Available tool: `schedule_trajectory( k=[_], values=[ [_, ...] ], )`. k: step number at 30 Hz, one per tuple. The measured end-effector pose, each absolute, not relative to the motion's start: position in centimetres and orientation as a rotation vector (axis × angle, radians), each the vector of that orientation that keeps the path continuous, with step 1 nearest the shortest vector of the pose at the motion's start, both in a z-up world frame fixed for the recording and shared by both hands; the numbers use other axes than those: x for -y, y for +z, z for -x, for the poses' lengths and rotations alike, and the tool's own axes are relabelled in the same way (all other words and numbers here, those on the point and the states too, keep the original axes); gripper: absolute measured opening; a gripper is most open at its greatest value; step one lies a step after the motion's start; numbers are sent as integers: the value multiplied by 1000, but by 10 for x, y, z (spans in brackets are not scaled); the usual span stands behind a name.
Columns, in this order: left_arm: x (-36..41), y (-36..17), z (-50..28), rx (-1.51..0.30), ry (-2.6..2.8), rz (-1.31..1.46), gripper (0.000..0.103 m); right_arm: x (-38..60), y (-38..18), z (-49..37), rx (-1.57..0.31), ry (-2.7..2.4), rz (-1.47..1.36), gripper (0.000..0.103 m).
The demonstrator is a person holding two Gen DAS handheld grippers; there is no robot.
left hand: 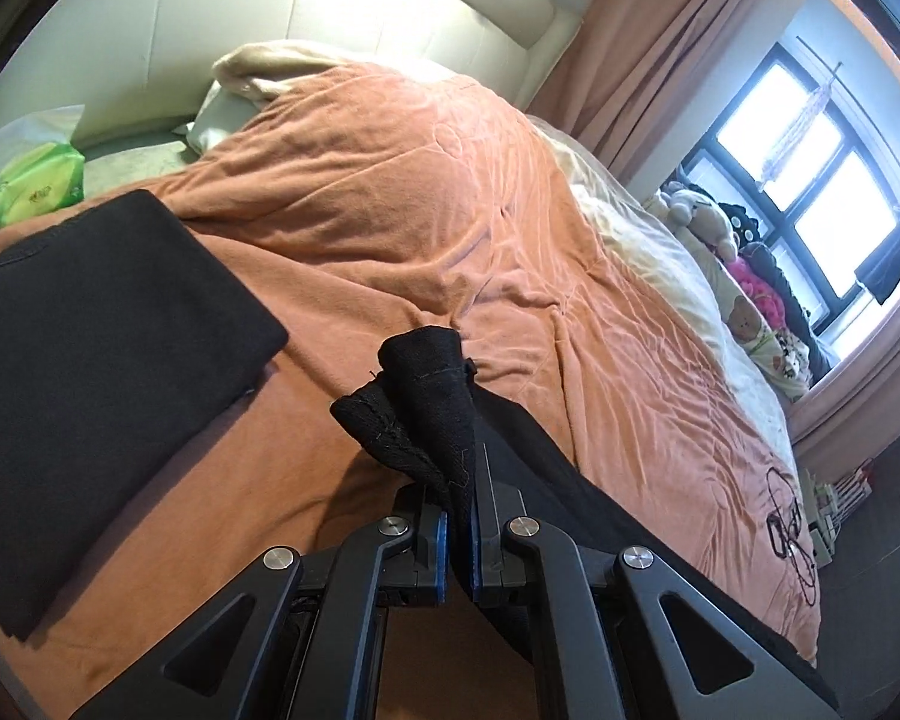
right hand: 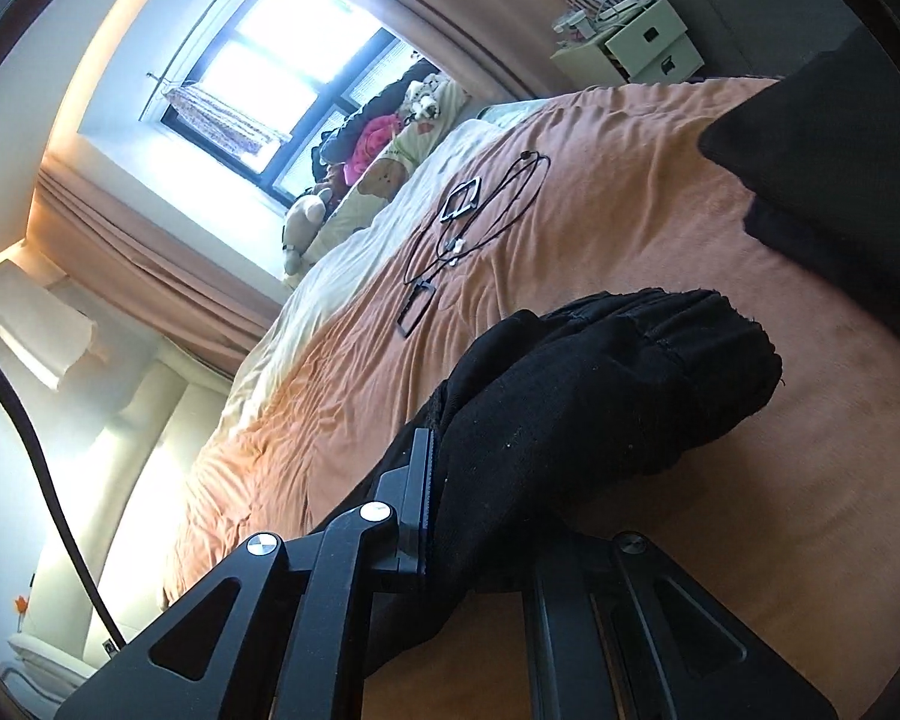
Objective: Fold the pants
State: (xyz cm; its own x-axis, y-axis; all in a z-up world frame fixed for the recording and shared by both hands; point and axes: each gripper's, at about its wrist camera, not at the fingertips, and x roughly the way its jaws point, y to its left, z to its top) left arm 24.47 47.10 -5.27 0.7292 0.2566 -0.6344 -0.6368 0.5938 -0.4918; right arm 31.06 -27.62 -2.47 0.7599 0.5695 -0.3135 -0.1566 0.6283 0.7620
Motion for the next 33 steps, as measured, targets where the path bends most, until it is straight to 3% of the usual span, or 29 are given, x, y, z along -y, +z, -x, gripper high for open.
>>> schedule_trajectory(
  k=[16, 28, 31, 33],
  values=[
    [-432, -60, -133, -549, 530, 818, 5, 331, -31, -228, -582, 460, -829, 5],
    [-431, -121, -83, -603, 554, 935, 5, 346, -64, -198, -655, 416, -856, 5],
    [-431, -148, -81, -686, 581, 967, 6, 342, -81, -198, -722, 379, -866, 10],
    [-432, -160, -75, -713, 590, 1006, 10, 343, -95, -196, -790, 336, -900, 20]
  ],
)
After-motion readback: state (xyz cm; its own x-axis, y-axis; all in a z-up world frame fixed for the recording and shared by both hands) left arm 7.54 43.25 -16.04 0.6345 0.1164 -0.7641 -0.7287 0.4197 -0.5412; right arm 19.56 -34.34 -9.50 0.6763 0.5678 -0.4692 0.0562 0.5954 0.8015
